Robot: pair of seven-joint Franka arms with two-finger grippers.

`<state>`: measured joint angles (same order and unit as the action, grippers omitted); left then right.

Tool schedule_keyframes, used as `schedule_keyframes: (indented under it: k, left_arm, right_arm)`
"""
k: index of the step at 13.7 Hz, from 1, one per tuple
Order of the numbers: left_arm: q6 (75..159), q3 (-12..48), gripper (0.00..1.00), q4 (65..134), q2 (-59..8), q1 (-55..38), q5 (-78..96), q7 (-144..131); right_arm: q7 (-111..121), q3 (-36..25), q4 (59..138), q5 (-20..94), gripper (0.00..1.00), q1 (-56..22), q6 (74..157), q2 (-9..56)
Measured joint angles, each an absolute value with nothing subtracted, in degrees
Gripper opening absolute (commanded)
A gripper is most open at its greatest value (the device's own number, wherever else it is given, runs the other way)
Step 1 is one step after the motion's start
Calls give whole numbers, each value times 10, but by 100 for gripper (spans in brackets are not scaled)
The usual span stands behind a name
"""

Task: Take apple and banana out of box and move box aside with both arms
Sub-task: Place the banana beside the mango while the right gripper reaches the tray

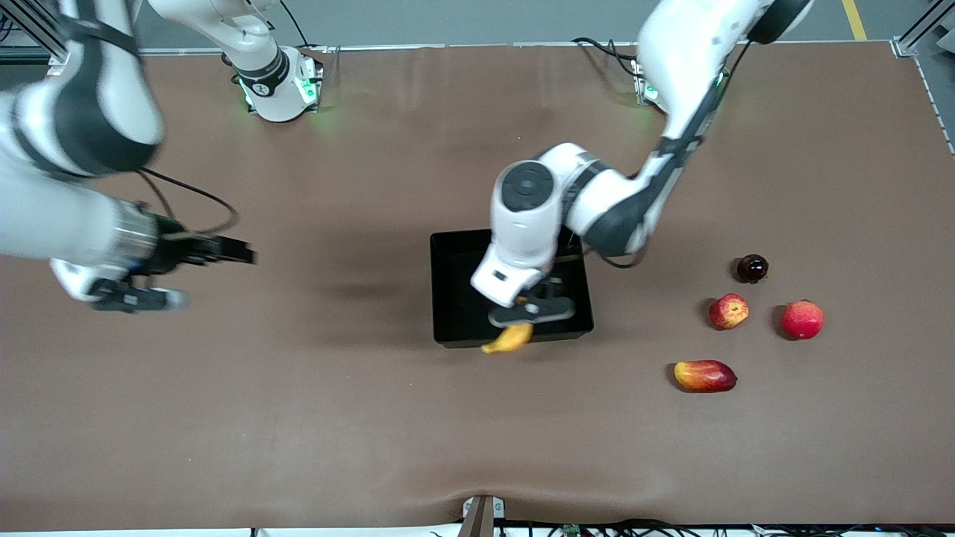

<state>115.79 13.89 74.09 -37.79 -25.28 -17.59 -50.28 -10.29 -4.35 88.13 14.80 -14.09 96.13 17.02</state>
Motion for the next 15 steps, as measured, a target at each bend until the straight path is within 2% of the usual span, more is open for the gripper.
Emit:
schedule_keyframes:
  k: [5, 8, 10, 11, 13, 15]
  left_arm:
    - [1071, 138, 0, 746, -328, -99, -162, -341]
    - [1073, 138, 0, 757, -333, 5, -160, -212]
    - [1106, 137, 0, 764, -350, 61, -160, -132]
    - [1132, 136, 0, 767, -363, 83, -160, -102]
    - [1187, 136, 0, 769, -398, 116, -160, -63]
    - [1222, 137, 0, 770, -430, 123, -160, -58]
  right_arm:
    - [-225, -43, 883, 148, 100, -286, 1080, 243]
    - [-246, -43, 884, 147, 100, -329, 1152, 293]
    - [-257, -44, 884, 147, 99, -347, 1185, 321]
    - [-258, -44, 883, 143, 91, -355, 1196, 333]
    - [-263, -44, 883, 108, 56, -373, 1211, 354]
    - [-269, -44, 883, 88, 27, -386, 1226, 371]
